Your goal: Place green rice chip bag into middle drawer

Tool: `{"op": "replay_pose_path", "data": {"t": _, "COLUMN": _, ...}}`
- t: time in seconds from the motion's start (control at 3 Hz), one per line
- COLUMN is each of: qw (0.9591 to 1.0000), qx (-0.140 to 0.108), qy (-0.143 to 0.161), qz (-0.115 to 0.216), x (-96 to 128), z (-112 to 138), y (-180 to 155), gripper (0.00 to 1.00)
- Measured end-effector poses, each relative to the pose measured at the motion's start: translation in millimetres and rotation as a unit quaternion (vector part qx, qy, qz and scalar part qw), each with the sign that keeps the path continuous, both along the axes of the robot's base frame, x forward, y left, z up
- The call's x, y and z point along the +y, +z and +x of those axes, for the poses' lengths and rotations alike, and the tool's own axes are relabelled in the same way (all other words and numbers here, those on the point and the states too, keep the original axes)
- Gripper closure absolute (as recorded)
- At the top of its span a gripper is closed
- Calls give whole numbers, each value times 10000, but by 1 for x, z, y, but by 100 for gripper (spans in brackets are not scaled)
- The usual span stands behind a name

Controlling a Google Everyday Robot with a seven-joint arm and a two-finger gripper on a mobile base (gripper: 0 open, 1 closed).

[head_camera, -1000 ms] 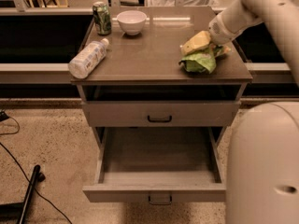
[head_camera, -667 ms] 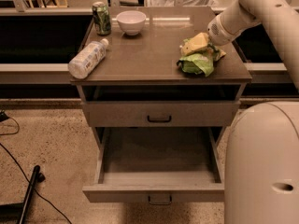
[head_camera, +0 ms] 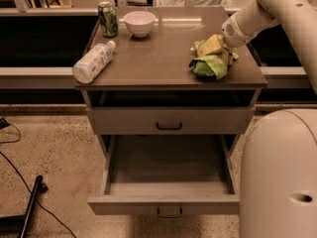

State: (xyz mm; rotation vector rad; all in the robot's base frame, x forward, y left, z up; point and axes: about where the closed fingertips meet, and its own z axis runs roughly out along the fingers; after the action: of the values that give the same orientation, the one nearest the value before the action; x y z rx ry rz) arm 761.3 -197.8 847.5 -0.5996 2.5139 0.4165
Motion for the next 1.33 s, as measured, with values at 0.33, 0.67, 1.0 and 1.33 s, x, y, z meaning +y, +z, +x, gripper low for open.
{"op": "replay_pose_path", "data": {"t": 0.33, "qw": 9920, "qx": -949, "qy": 224, "qz": 799, "x": -19, "z": -19, "y": 46, "gripper": 100}}
{"op": "replay_pose_path", "data": {"t": 0.67, "qw": 9891, "qx": -1202, "qy": 224, "qz": 825, "x": -32, "z": -20, "y": 50, "gripper": 100}}
{"op": "replay_pose_path", "data": {"t": 1.0, "qw": 9898, "qx": -1204, "qy": 657, "qz": 390, "x": -15, "z": -32, "y": 40, "gripper": 100}}
{"op": "replay_pose_path", "data": {"t": 1.33, "qw": 9624, "qx": -1267, "qy": 2333, "qz": 569, "x": 37, "z": -95, "y": 38, "gripper": 100}}
